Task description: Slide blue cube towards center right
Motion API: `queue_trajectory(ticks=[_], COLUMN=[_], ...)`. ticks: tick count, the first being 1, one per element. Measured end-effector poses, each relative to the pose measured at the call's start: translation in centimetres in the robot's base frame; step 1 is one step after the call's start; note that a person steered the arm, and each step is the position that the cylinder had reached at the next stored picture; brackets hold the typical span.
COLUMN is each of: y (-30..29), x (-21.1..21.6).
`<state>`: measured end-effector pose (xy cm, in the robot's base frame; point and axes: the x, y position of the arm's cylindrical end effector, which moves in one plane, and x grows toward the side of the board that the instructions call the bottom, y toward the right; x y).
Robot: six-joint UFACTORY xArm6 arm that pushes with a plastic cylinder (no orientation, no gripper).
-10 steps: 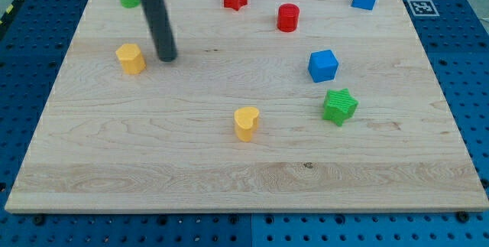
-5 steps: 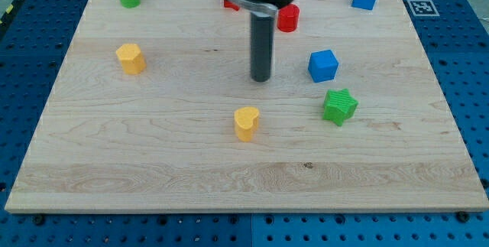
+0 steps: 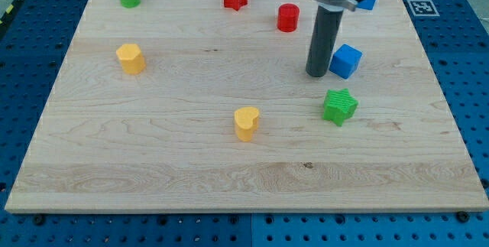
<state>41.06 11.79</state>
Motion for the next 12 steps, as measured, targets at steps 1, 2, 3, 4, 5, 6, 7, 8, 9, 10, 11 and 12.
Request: queue_trajectory(ticks=[1, 2, 3, 4, 5, 6, 7, 8, 9, 10, 11, 12], y=[3.5, 6.8, 6.8, 5.3, 3.4, 3.3, 4.1, 6.1, 9.3, 10.5, 9.5, 4.8], x=[-0.3, -0.3, -1.3, -4.3, -5.3, -7.2, -7.9, -7.6, -5.8, -4.2, -4.1, -4.1])
